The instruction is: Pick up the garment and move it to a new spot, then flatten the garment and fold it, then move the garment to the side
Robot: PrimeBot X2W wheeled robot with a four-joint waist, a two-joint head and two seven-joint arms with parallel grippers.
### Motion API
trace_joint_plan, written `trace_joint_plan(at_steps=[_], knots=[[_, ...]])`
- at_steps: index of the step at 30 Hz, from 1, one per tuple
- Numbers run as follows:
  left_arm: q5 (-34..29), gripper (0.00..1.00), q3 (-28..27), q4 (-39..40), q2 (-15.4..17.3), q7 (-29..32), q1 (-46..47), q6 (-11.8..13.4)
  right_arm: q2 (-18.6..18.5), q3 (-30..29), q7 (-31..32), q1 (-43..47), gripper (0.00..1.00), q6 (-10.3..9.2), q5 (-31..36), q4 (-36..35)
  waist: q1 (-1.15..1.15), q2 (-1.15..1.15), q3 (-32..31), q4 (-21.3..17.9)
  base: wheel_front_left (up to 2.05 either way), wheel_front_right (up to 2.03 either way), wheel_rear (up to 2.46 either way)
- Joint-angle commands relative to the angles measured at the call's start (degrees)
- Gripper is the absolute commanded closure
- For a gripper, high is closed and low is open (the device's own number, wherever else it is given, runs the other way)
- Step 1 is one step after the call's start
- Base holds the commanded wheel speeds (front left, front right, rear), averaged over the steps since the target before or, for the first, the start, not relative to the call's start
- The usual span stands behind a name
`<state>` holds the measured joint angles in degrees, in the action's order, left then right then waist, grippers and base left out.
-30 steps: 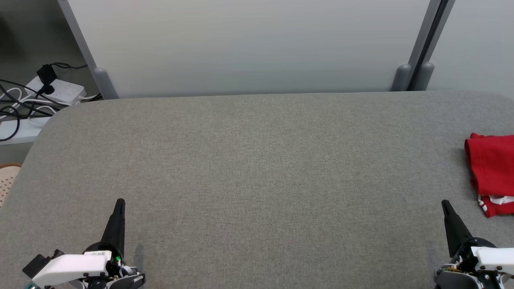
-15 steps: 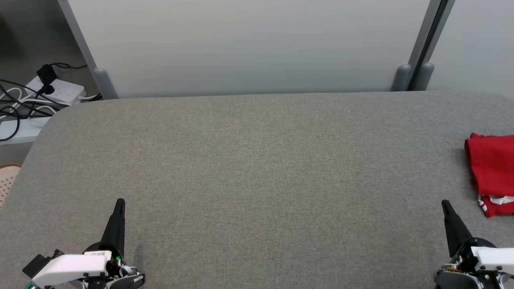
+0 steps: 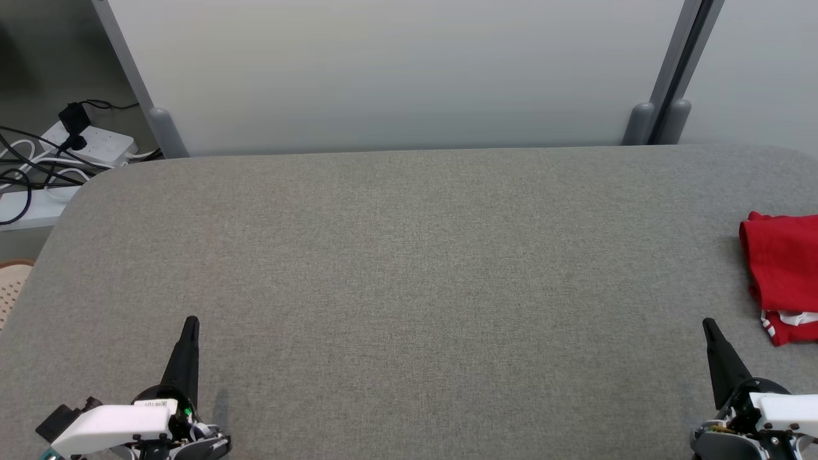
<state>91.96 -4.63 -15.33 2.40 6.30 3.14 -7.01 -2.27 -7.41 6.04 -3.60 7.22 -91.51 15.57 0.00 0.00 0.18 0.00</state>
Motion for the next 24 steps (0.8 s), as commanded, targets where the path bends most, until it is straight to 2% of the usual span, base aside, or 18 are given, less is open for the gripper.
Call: trace_joint_plan(at_steps=[1, 24], knots=[[0.21, 1.00, -1.89, 1.28, 0.48, 0.18, 3.05, -0.47, -0.61, 0.88, 0.46, -2.58, 1.00, 0.26, -0.65, -1.55, 0.00, 0.00, 0.00, 0.00, 0.00, 0.00, 0.00], [0.21, 1.00, -1.88, 1.29, 0.48, 0.18, 3.04, -0.47, -0.61, 0.89, 0.45, -2.58, 1.00, 0.26, -0.65, -1.55, 0.00, 0.00, 0.00, 0.00, 0.00, 0.00, 0.00]])
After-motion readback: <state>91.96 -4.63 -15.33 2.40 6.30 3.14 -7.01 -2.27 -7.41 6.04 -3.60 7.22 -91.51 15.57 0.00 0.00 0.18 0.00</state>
